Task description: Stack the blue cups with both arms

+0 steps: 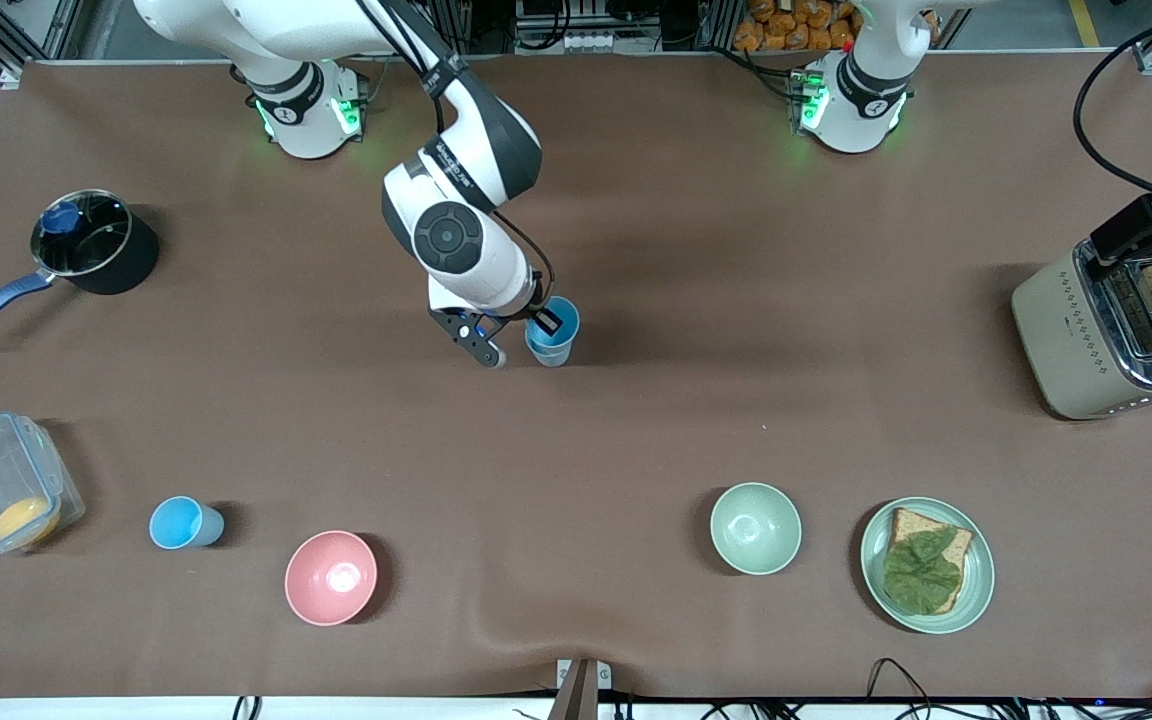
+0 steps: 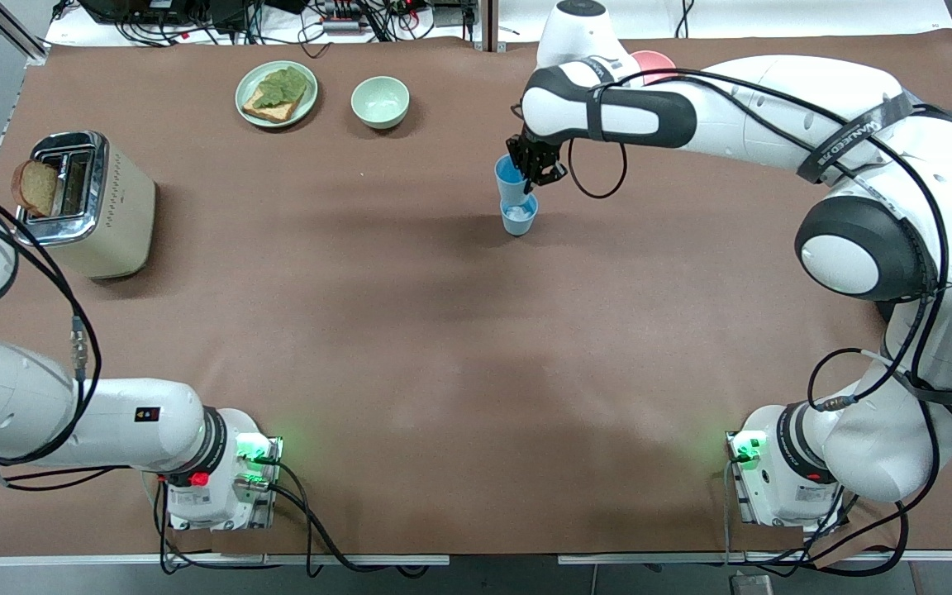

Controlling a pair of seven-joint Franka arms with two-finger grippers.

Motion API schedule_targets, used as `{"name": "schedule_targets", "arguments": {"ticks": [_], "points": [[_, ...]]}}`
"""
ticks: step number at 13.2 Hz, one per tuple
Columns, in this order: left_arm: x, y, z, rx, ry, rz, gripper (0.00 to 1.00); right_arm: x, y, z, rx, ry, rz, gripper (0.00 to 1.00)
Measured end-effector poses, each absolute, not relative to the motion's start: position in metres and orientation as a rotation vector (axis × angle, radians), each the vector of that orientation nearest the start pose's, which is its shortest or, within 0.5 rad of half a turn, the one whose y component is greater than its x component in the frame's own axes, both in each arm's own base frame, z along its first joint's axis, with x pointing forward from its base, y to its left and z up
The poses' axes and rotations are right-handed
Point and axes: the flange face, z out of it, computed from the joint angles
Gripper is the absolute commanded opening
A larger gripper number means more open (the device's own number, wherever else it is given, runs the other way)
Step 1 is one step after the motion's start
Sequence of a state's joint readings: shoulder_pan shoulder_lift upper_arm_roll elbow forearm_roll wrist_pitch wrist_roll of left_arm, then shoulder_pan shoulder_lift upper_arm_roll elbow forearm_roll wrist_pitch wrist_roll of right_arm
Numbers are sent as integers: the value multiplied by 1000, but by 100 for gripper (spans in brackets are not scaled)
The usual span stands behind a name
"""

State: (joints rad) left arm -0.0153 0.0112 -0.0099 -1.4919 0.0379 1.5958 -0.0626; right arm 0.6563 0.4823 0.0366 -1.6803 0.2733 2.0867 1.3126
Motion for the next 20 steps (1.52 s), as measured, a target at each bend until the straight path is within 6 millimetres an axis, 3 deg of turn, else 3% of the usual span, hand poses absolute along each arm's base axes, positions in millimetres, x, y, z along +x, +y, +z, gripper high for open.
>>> {"name": "schedule_targets", "arguments": {"ticks": [5, 6, 8, 13, 14, 16, 20], "points": [[562, -23, 652, -3106, -24, -127, 100, 502, 431, 311, -2835, 1149, 394, 0], [562, -24, 651, -3106, -21, -124, 100, 502, 431, 311, -2836, 1148, 394, 14], [562, -28, 650, -3106, -11, -123, 100, 501, 432, 311, -2839, 1146, 395, 100], [561, -34, 650, -3107, 4, -119, 100, 500, 419, 311, -2933, 1121, 426, 100], [560, -35, 649, -3107, -7, -109, 100, 505, 406, 315, -2981, 1087, 436, 100], [559, -35, 648, -3107, -22, -84, 100, 529, 358, 329, -3060, 966, 465, 100], [559, -34, 648, -3107, -25, -82, 100, 589, 209, 340, -3107, 718, 557, 100]]}}
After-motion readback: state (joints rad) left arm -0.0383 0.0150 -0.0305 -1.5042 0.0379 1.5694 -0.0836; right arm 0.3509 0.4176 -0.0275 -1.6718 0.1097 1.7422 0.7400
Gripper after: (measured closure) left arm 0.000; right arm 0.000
